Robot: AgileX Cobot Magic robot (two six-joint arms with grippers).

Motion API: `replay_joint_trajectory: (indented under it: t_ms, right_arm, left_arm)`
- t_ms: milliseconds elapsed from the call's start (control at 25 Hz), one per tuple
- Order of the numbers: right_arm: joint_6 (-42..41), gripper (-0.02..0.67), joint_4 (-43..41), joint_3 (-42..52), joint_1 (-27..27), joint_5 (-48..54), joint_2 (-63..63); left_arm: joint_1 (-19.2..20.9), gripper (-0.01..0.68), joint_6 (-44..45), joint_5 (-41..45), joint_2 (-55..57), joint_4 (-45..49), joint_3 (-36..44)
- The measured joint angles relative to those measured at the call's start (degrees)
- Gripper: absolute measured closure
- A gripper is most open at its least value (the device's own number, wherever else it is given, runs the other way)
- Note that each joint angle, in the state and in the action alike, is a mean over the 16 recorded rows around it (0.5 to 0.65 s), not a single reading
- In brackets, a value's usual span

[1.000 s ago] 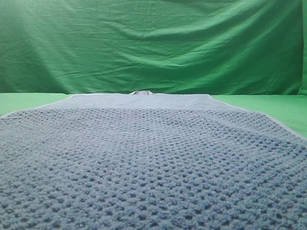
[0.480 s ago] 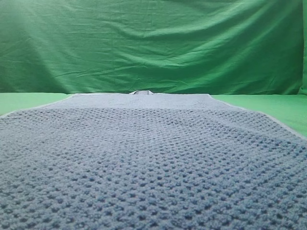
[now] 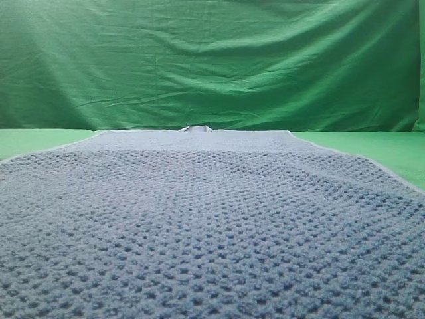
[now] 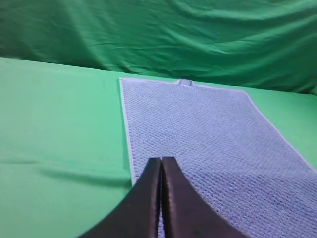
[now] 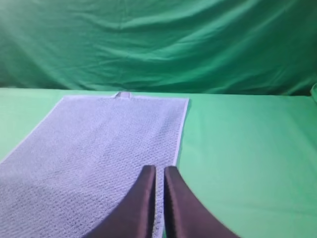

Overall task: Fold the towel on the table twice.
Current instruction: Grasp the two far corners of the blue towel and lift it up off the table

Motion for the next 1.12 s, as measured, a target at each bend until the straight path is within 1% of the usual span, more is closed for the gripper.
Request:
replay_joint_trajectory:
  t_ms: [240, 440, 600, 800, 1120]
  right_arm:
    - [-1.89, 0.600, -0.38, -3.21, 0.00, 3.05, 4.59]
    - [-1.89, 0.600, -1.67, -5.46, 0.00, 6.00, 6.69]
    - [-0.50, 0.600, -3.79, -8.79, 0.00, 9.91, 10.05]
    - [2.67, 0.609, -7.47, -14.70, 0.00, 16.28, 16.99]
    - [8.21, 0.634, -12.29, -24.27, 0.79, 23.93, 32.19]
  left_arm:
    - [-2.27, 0.673, 0.09, -0.63, 3.17, -1.07, -1.29]
    - [-2.71, 0.673, 0.14, 0.35, 5.69, -1.30, -3.14]
    - [-2.72, 0.673, 0.16, 3.24, 10.22, -0.17, -6.42]
    - [-2.73, 0.673, -0.40, 8.63, 19.71, 2.40, -12.70]
    - [-3.30, 0.673, -3.29, 15.82, 40.43, 9.91, -25.08]
